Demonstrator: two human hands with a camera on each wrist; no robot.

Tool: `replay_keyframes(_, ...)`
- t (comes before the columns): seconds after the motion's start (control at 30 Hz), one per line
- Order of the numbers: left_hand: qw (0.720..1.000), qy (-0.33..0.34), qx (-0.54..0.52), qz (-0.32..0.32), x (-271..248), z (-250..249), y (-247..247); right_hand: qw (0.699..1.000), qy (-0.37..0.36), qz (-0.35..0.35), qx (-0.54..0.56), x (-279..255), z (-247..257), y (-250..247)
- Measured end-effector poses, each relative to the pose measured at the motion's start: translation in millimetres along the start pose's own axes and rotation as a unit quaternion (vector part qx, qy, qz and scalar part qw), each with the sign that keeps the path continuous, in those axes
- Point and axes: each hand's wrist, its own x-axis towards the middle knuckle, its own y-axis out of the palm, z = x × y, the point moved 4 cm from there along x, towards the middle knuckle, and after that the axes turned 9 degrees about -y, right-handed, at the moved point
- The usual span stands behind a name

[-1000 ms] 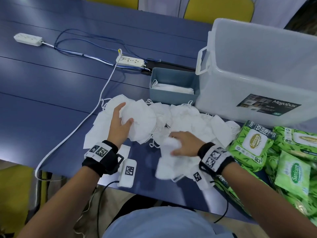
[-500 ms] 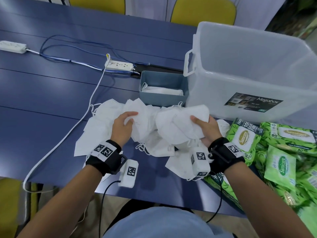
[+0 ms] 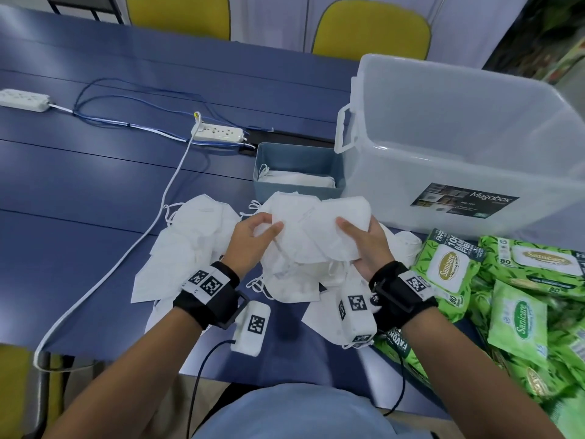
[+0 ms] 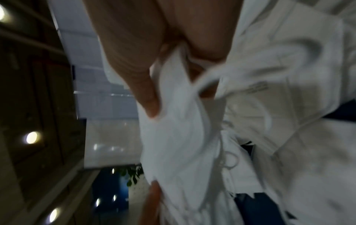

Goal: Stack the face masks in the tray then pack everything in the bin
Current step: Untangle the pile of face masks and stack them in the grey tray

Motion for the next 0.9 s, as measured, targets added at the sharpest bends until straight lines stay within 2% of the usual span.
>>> replay_keyframes(0.13,1.000,0.011,0.019,-0.007,7,-6,0,0.991,0.019,0.077,-0.107,-7,-4,2)
replay_keyframes(0.3,0.997,0.021,0.072,-0.003,14,-5,1,0.988,-0.042,0.040,-0.142,4,16,-20)
replay_keyframes(0.4,0.995,0.036,0.088,0.014,18,-7,-1,0.965,-0.084,0.082,-0.236,8,32,-27)
replay_keyframes(0.53,0.988,0.050,0.133,0.064,19,-12,2,0.925,-0.093,0.160,-0.331,10,41,-21)
replay_keyframes(0.7,0.974,0.045,0.160,0.152,11,-12,20,0.895,-0.079,0.214,-0.383,15,39,0)
replay_keyframes(0.8,0.976,0.019,0.132,0.170,3,-9,31,0.877,-0.110,0.232,-0.406,15,38,16)
replay_keyframes(0.9,0.977,0.023,0.147,0.156,0,-8,36,0.875,-0.148,0.226,-0.402,17,36,26)
